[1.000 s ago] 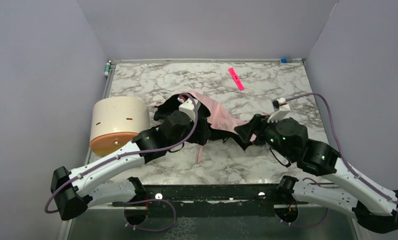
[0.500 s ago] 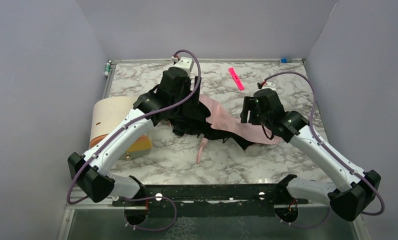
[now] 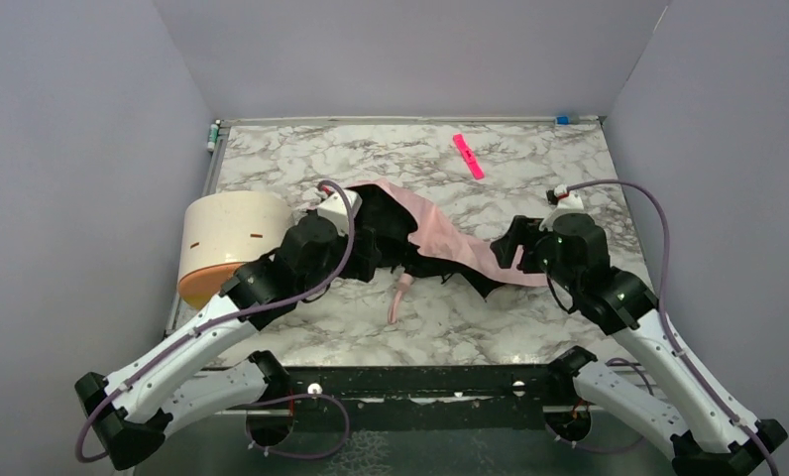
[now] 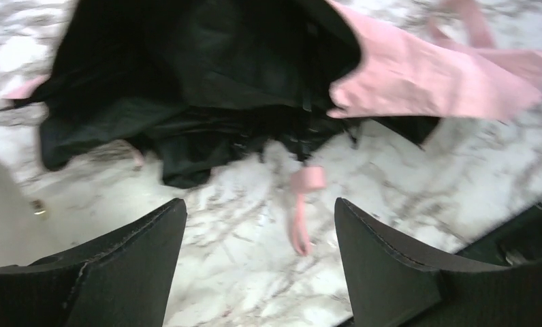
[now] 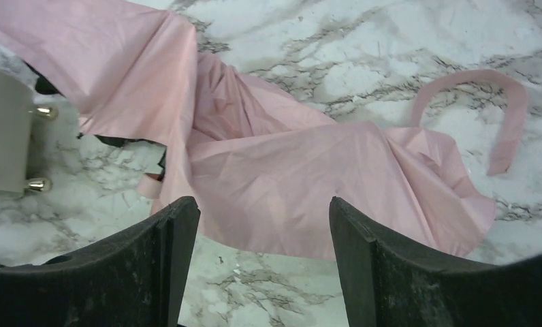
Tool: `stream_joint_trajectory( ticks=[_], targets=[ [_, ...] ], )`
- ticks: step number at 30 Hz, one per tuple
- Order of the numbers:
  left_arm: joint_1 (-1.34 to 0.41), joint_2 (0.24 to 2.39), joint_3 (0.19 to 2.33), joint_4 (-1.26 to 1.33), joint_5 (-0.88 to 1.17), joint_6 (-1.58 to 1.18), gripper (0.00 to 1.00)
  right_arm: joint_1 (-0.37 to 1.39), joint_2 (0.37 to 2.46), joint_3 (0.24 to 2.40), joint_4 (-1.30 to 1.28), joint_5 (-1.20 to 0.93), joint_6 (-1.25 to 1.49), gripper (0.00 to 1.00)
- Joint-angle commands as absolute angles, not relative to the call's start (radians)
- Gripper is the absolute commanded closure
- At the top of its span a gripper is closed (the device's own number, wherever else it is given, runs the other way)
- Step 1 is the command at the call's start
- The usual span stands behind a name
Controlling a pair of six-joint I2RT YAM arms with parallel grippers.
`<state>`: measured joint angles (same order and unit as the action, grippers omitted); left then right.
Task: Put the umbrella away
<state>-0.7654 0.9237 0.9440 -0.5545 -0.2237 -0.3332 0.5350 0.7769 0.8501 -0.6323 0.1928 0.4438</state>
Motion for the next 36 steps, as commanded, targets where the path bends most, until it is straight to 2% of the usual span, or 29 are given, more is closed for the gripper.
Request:
stream_joint_trajectory(
  ticks=[1,7,14,20,23,30,33,36],
  targets=[
    [-0.909,0.916,0.839,-0.452,-0.198,-0.417,0.21,0.533,0.776,0.848,-0.57,0.112,0.423,0.25],
    [-1.034,1.097,0.724,-0.292,-0.266,-0.461,0.21,0.533,0.782,0.84,-0.557,0.095,0.456,0.25],
    [-1.035,1.305,0.72,-0.101,-0.3,-0.456,0.1,0.533,0.766,0.816,-0.562,0.067,0.459,0.24],
    [-1.036,1.453,0.784,-0.082,-0.414,-0.428,0.1,0.533,0.751,0.803,-0.562,0.049,0.463,0.25],
    [-1.035,1.532,0.829,-0.098,-0.455,-0.39,0.14,0.533,0.745,0.797,-0.564,0.045,0.463,0.24],
    [-1.026,1.654,0.939,-0.139,-0.529,-0.268,0.38,0.533,0.726,0.79,-0.58,0.047,0.455,0.25],
    [-1.007,1.683,0.971,-0.147,-0.473,-0.203,0.48,0.532,0.717,0.791,-0.591,0.052,0.447,0.24],
    [-0.968,1.696,1.004,-0.164,-0.32,-0.102,0.6,0.533,0.71,0.793,-0.599,0.057,0.438,0.25]
  ],
)
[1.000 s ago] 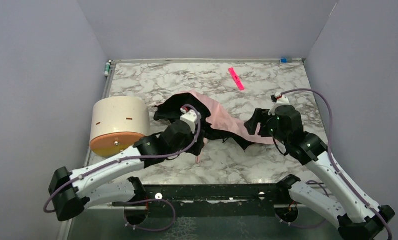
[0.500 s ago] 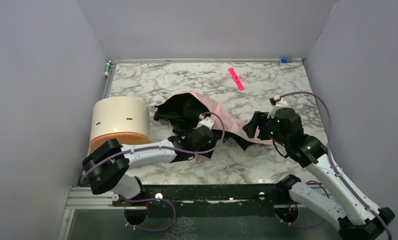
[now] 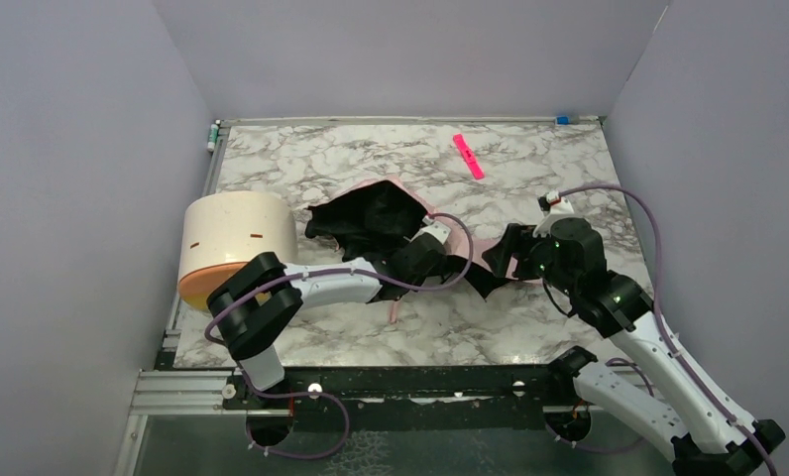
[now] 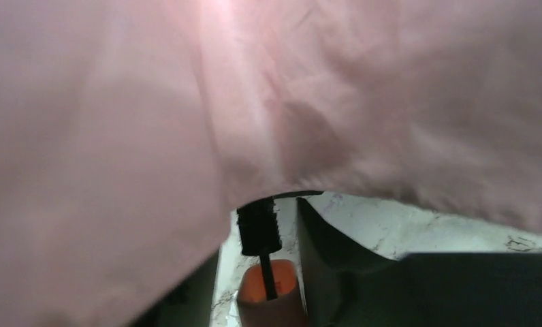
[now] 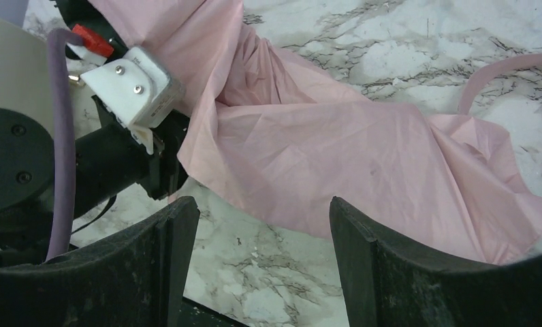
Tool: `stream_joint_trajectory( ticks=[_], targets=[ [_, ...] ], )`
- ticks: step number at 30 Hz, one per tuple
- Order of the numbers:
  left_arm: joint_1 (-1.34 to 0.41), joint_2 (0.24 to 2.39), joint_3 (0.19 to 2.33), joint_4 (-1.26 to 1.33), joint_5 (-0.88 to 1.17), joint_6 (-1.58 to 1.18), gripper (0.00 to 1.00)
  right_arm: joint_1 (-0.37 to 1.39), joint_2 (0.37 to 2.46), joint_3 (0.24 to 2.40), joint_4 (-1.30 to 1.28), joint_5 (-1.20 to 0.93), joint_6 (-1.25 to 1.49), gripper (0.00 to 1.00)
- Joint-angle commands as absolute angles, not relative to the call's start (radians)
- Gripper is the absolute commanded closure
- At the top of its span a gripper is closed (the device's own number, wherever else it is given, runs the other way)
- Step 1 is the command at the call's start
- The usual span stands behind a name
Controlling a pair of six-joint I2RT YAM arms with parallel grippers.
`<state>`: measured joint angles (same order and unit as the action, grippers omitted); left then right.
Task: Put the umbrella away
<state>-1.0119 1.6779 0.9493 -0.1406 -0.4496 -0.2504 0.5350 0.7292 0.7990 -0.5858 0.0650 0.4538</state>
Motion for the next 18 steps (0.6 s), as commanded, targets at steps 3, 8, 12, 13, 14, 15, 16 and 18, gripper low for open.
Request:
stream_joint_trajectory(
  ticks=[3,8,12,13,14,15,16,18],
  targets=[
    [-0.94,1.695,1.035,-0.198,-0.167,0.031,0.73,0.533,0.707,0.792,-0.603,0.056,0.432,0.24],
    [-0.9,1.67,1.068,-0.252,0.04,0.228,0.79,0.533,0.707,0.792,-0.602,0.049,0.427,0.24],
    [-0.851,1.647,1.081,-0.265,0.191,0.358,0.79,0.533,0.706,0.8,-0.612,0.046,0.423,0.24],
    [-0.836,1.648,1.087,-0.267,0.226,0.383,0.79,0.534,0.706,0.803,-0.615,0.046,0.423,0.24],
    [-0.823,1.654,1.098,-0.279,0.27,0.414,0.78,0.533,0.705,0.806,-0.617,0.046,0.424,0.24],
    [-0.814,1.663,1.11,-0.295,0.304,0.451,0.78,0.532,0.704,0.806,-0.619,0.046,0.424,0.24],
    [-0.808,1.673,1.118,-0.303,0.322,0.49,0.78,0.534,0.703,0.808,-0.62,0.044,0.426,0.24],
    [-0.795,1.69,1.125,-0.31,0.35,0.569,0.78,0.533,0.703,0.81,-0.621,0.036,0.433,0.24]
  ],
)
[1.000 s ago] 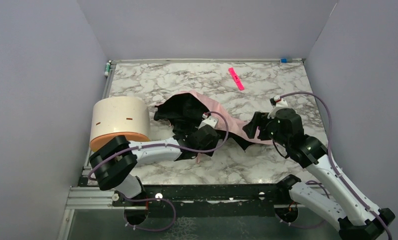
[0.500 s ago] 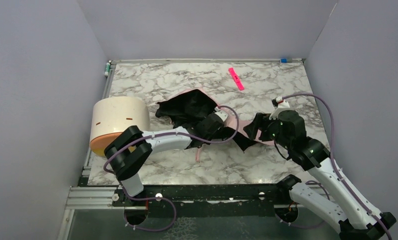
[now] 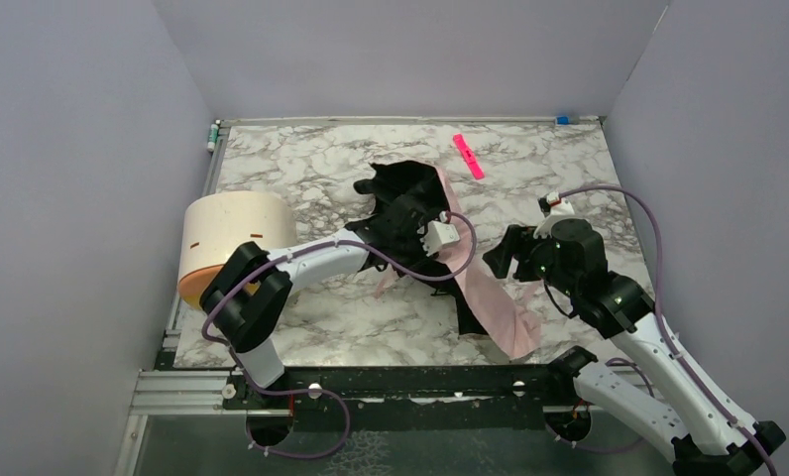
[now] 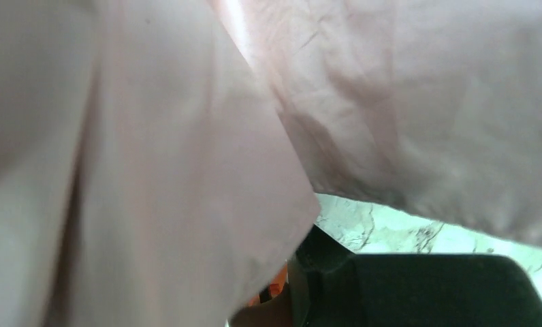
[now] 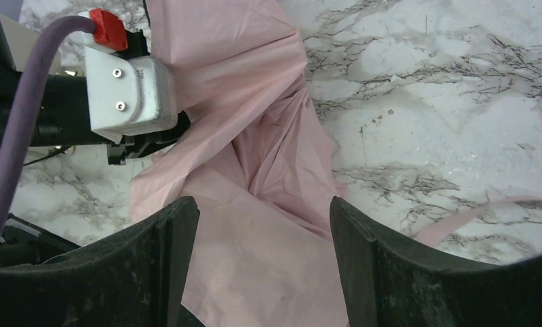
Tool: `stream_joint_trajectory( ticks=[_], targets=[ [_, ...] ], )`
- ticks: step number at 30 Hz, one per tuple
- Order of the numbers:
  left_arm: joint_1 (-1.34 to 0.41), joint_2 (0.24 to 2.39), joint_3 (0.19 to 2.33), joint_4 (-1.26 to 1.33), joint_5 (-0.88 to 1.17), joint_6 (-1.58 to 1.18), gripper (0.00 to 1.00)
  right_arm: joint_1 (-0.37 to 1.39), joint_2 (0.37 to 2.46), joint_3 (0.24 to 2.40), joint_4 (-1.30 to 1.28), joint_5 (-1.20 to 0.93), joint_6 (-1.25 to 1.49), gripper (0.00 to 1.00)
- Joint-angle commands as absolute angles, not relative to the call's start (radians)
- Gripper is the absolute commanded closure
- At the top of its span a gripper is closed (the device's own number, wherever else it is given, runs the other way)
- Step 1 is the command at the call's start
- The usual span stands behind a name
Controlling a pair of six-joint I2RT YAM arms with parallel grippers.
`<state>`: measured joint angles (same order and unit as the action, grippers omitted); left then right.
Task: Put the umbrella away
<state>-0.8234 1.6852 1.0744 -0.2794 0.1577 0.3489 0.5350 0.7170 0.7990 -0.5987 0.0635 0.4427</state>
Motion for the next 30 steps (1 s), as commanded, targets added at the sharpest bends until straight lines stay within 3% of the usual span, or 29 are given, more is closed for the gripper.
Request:
stream_joint_trajectory(
  ticks=[1,12,17,19,21,30],
  targets=[
    [-0.788,1.698,1.129,-0.307,0.369,0.611,0.79,0.533,0.702,0.81,-0.62,0.031,0.437,0.24],
    [-0.625,1.88,1.349,-0.357,0.536,0.901,0.79,0.533,0.685,0.798,-0.664,0.006,0.5,0.24],
    [-0.595,1.949,1.455,-0.361,0.589,0.845,0.63,0.533,0.687,0.784,-0.69,0.018,0.531,0.24],
    [-0.595,1.95,1.463,-0.359,0.617,0.82,0.44,0.532,0.689,0.779,-0.697,0.035,0.538,0.24],
    [-0.595,1.944,1.456,-0.358,0.641,0.789,0.11,0.533,0.697,0.779,-0.706,0.049,0.544,0.24],
    [-0.594,1.721,1.201,-0.131,0.582,0.603,0.07,0.534,0.723,0.792,-0.695,0.043,0.547,0.23]
  ],
)
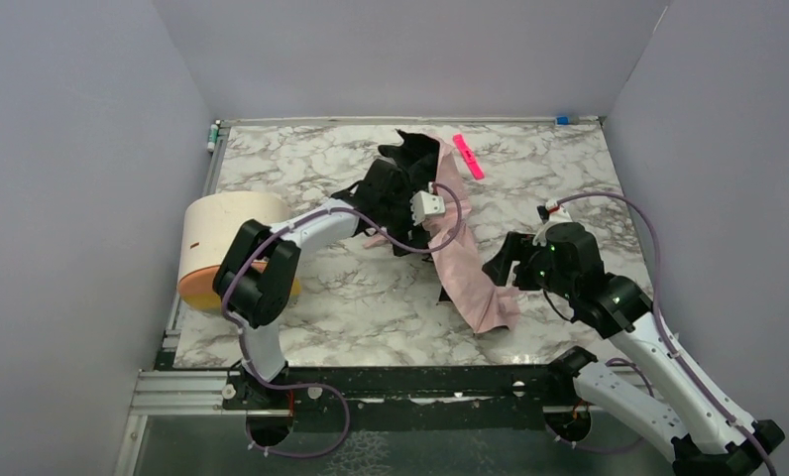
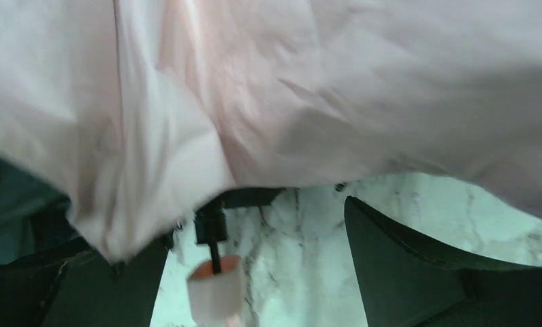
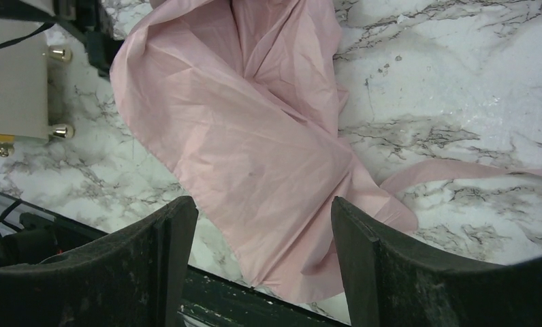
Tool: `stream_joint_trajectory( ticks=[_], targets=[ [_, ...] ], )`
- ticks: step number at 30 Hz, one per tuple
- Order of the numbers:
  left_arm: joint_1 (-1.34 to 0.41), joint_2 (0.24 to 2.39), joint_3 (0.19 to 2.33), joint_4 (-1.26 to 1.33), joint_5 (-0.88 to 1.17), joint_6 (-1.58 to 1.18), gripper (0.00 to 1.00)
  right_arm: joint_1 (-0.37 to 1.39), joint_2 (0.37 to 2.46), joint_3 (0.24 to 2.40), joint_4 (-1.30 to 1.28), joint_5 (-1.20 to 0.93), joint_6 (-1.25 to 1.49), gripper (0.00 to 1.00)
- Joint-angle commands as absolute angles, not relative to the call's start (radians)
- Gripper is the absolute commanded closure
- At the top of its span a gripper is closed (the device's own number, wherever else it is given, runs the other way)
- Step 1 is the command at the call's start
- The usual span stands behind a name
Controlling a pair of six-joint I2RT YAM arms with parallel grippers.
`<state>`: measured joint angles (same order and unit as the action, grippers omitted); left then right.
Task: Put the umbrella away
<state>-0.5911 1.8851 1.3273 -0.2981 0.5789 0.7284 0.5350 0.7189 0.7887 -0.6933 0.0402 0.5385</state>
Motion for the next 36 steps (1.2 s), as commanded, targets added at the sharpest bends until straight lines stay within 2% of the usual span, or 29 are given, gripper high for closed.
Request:
stream_joint_trajectory(
  ticks=[1,8,13,18,22,27,31,36],
  targets=[
    [-0.593,1.683,1.16,-0.094,0.571,0.58,0.07,0.532,0.723,0.794,-0.692,0.035,0.545,0.23],
    [-0.566,1.487,0.918,0.106,0.513,0.501,0.04,0.532,0.702,0.814,-0.694,0.01,0.513,0.2],
    [-0.542,1.463,0.881,0.082,0.499,0.487,0.05,0.533,0.685,0.83,-0.687,-0.027,0.479,0.18],
    [-0.542,1.396,0.779,0.217,0.414,0.378,0.05,0.532,0.702,0.828,-0.682,-0.027,0.485,0.18],
    [-0.529,1.41,0.806,0.28,0.349,0.324,0.05,0.533,0.74,0.841,-0.72,-0.044,0.496,0.21],
    [-0.52,1.493,0.869,0.242,0.464,0.414,0.04,0.534,0.748,0.846,-0.779,-0.021,0.543,0.23],
    [-0.509,1.563,0.938,0.139,0.585,0.555,0.04,0.535,0.745,0.813,-0.786,-0.06,0.596,0.29],
    [-0.494,1.636,0.992,0.089,0.611,0.627,0.04,0.55,0.725,0.801,-0.81,-0.054,0.634,0.29]
  ],
)
